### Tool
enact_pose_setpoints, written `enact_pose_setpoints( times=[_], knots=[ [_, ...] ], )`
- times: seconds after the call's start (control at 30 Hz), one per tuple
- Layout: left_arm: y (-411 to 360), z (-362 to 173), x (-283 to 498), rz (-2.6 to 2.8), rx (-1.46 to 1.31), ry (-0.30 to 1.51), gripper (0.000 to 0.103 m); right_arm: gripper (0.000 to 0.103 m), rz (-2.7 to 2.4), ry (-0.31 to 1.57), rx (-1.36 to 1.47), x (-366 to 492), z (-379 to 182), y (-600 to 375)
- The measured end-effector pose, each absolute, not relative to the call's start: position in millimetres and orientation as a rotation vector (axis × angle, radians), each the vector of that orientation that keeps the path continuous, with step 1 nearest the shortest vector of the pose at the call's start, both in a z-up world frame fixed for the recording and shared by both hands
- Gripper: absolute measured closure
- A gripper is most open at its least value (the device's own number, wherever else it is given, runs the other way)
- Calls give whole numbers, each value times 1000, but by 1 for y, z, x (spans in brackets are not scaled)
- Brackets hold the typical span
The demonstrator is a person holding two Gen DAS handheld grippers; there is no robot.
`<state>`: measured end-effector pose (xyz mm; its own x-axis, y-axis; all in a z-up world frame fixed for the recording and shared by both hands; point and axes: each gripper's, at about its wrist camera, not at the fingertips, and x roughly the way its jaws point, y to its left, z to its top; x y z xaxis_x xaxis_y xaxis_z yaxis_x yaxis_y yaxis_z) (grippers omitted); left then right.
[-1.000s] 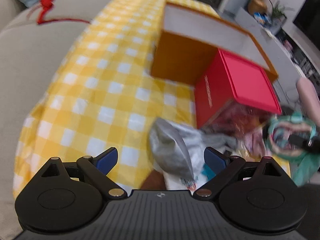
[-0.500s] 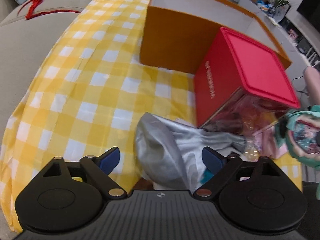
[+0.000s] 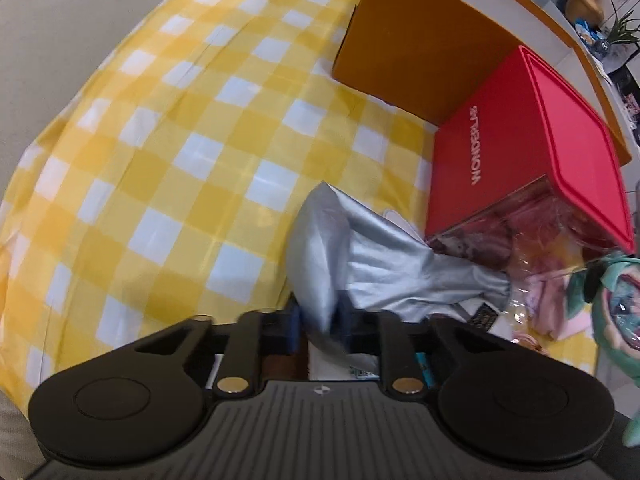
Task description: Organize soft objects
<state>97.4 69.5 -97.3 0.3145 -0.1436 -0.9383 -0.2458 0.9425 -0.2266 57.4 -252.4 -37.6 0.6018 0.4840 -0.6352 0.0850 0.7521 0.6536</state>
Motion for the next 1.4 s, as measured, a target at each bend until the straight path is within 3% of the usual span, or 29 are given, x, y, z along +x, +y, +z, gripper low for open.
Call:
enact_pose_setpoints(
  times=[0.13,0.67,0.97,1.4],
  knots=[
    [75,-90,96,91,-374,1230,102,76,253,902,692,57,-36,-253],
    [98,-11,69,-25,-482,912,102,76,251,887,685,55,-33,-253],
    [93,11,54,-113,-515,712,102,75,285,786,608,47,-16,-249],
    [91,27,56,-68,-454,704,102,76,403,666,621,43,26,-255]
  ],
)
